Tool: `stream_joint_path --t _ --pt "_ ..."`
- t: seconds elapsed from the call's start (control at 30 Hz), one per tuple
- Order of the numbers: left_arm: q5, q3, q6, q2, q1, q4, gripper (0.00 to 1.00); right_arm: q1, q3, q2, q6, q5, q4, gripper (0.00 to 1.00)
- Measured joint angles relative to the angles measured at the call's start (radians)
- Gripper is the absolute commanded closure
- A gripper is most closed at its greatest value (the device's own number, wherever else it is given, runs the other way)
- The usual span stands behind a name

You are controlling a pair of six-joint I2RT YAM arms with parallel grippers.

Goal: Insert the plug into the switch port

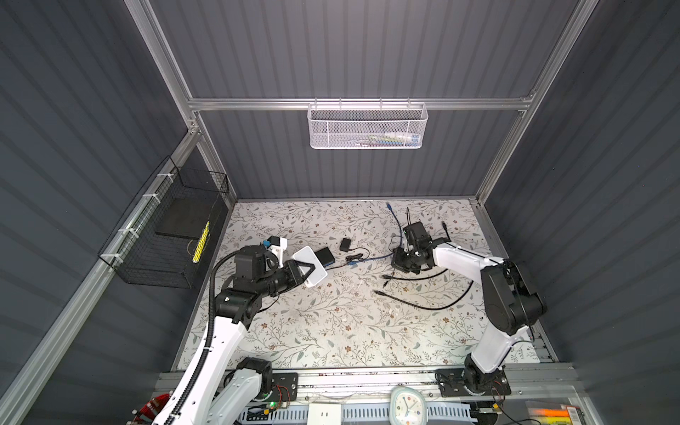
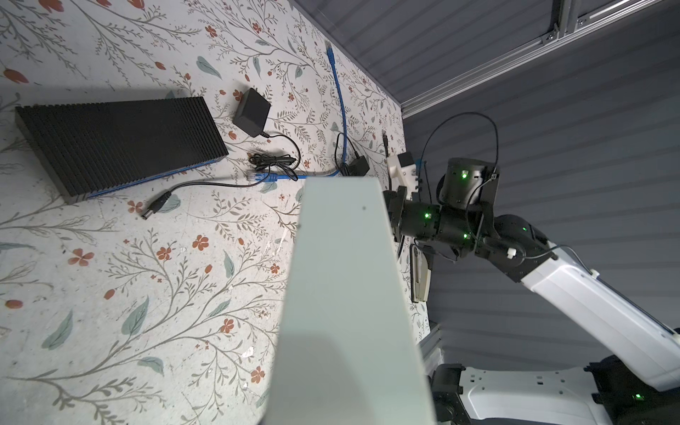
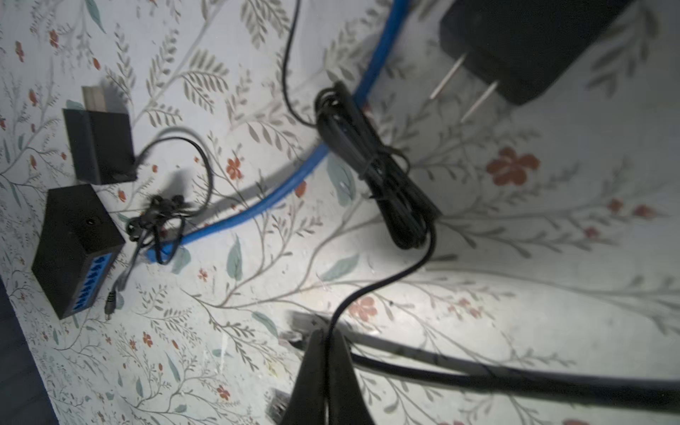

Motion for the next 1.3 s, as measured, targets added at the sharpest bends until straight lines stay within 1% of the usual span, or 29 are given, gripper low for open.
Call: stream_joint_path --t 0.13,0.37,0.97,1.17,1.3 --pt "0.000 -0.002 0.000 -0.008 0.000 0.001 1.00 0.000 -0.072 -0.025 -0.003 0.003 0.009 0.94" --pt "0.000 -0.005 0.000 -0.020 0.000 0.002 1.00 0.006 -0.129 -0.042 -0.003 0.010 0.032 0.92" --pt "0.000 -0.010 0.000 -0.023 0.000 0.002 1.00 0.009 -0.093 -0.001 -0.006 0.033 0.059 0.90" --pt "0.000 -0.011 0.000 -0.021 0.000 0.002 1.00 0.018 -0.119 -0.005 -0.009 0.034 0.082 0.84" --pt "0.000 -0.012 0.000 -0.021 0.000 0.002 1.00 0.027 -0.137 -0.014 -0.009 0.034 0.098 0.77"
